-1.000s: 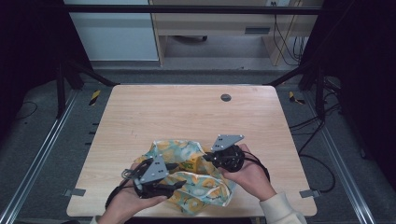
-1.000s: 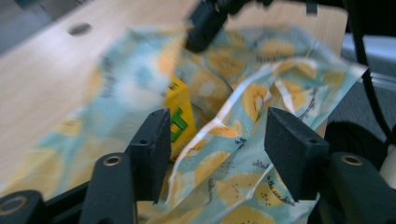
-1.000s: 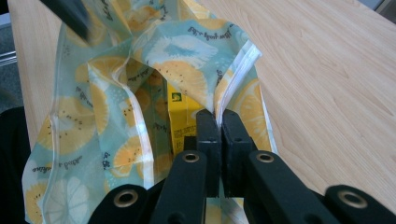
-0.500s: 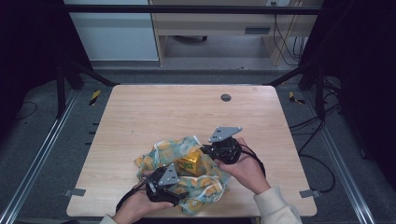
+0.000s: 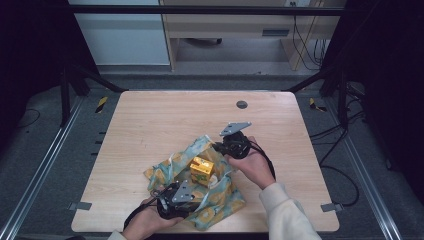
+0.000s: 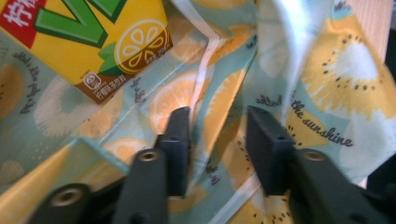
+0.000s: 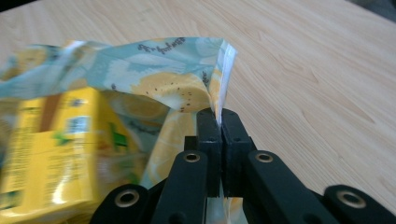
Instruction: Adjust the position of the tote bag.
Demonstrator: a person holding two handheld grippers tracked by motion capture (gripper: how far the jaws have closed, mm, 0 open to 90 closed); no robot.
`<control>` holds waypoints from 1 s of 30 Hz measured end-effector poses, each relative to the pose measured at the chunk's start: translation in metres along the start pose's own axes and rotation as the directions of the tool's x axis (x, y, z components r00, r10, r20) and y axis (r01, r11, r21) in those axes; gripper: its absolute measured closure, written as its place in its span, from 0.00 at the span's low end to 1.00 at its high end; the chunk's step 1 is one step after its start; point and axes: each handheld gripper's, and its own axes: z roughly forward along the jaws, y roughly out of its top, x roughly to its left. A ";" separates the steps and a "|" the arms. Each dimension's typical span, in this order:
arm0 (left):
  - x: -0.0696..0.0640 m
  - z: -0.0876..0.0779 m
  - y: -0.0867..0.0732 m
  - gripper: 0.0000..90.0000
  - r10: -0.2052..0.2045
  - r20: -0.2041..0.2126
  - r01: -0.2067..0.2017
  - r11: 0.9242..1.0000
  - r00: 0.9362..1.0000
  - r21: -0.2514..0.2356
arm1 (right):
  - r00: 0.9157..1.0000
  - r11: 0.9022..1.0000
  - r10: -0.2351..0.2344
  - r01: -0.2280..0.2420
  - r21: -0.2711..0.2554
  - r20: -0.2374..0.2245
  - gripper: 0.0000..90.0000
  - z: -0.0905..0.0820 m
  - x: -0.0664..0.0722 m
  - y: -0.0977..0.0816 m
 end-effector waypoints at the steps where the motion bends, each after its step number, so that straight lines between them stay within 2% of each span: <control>1: 0.000 0.000 0.000 0.78 0.002 -0.002 -0.002 1.000 1.000 0.004 | 1.000 1.000 0.012 -0.012 0.004 0.004 0.99 0.003 -0.004 -0.001; 6: -0.001 0.000 0.001 0.97 -0.001 -0.011 0.001 1.000 1.000 0.018 | 0.998 0.998 0.059 -0.060 0.032 0.032 0.99 0.014 -0.024 -0.009; 8: -0.001 0.000 0.002 1.00 -0.004 -0.018 0.005 1.000 1.000 0.020 | 0.996 0.996 0.076 -0.077 0.034 0.040 0.99 0.015 -0.030 -0.012; 17: -0.003 -0.010 0.005 1.00 -0.020 -0.032 0.020 1.000 0.999 -0.007 | 0.987 0.991 0.124 -0.128 0.033 0.099 1.00 0.012 -0.050 -0.026; 18: -0.002 -0.013 0.006 1.00 -0.007 -0.071 0.007 1.000 0.997 -0.005 | 0.985 0.989 0.136 -0.140 0.037 0.107 1.00 0.012 -0.052 -0.028; 19: -0.003 -0.013 0.006 1.00 -0.010 -0.076 0.010 1.000 0.997 -0.011 | 0.984 0.989 0.135 -0.140 0.038 0.113 1.00 0.012 -0.054 -0.030; 26: -0.008 -0.018 0.006 1.00 -0.008 -0.079 0.007 1.000 0.997 -0.018 | 0.974 0.983 0.159 -0.171 0.065 0.159 1.00 0.015 -0.066 -0.037; 30: -0.010 -0.020 0.007 1.00 -0.007 -0.079 0.005 1.000 0.997 -0.022 | 0.969 0.981 0.169 -0.183 0.059 0.182 1.00 0.015 -0.071 -0.039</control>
